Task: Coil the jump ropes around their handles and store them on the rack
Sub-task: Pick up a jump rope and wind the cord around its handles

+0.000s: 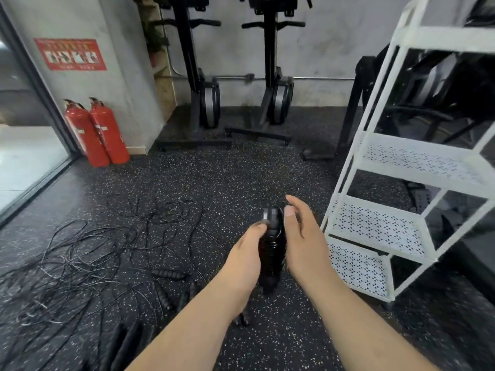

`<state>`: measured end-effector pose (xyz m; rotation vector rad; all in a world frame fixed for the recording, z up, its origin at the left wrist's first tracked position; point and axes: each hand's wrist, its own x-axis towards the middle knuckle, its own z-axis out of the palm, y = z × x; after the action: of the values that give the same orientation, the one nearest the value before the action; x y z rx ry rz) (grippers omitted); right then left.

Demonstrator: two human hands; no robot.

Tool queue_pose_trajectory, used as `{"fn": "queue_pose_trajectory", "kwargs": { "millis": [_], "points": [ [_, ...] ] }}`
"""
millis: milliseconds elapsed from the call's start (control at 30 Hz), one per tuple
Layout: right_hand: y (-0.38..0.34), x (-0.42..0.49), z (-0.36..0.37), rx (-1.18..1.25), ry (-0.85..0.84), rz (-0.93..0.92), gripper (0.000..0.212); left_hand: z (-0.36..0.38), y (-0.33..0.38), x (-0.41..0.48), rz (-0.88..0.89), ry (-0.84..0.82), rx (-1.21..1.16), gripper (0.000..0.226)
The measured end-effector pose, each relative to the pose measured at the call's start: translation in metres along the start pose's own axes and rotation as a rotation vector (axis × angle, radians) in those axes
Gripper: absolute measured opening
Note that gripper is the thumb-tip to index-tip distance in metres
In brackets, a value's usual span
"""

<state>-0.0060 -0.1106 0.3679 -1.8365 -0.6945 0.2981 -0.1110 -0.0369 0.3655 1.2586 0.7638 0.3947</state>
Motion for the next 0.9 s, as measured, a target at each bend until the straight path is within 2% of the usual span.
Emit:
{"fn": "queue_pose_trajectory", "kwargs": {
  "millis": [67,167,267,333,533,733,833,900],
  "points": [
    [-0.007,-0.014,-0.008,0.218,-0.033,0.078,0.044,0.012,0.011,-0.015,0.061,-0.002,0.036,0.035],
    [-0.014,-0.033,-0.022,0.257,0.016,0.089,0.049,0.03,0.017,-0.035,0.166,-0.088,0.129,0.036],
    [-0.028,-0.045,-0.047,0.347,0.149,0.151,0.025,0.053,0.015,-0.048,0.231,-0.003,0.21,0.027],
    [-0.045,-0.05,-0.071,0.446,0.192,0.203,0.027,0.071,0.021,-0.06,0.206,0.068,0.193,0.02],
    [-0.078,-0.055,-0.136,0.646,0.295,0.218,0.033,0.129,0.053,-0.083,0.245,-0.051,0.304,0.056],
    [-0.102,-0.042,-0.185,0.942,0.281,0.25,0.044,0.171,0.086,-0.097,0.438,0.017,0.365,0.052],
    [-0.108,-0.032,-0.204,0.928,0.232,0.215,0.051,0.188,0.103,-0.099,0.479,0.033,0.323,0.049],
    [-0.115,-0.028,-0.215,0.758,0.238,0.134,0.049,0.2,0.116,-0.093,0.455,0.028,0.276,0.049]
  ]
}}
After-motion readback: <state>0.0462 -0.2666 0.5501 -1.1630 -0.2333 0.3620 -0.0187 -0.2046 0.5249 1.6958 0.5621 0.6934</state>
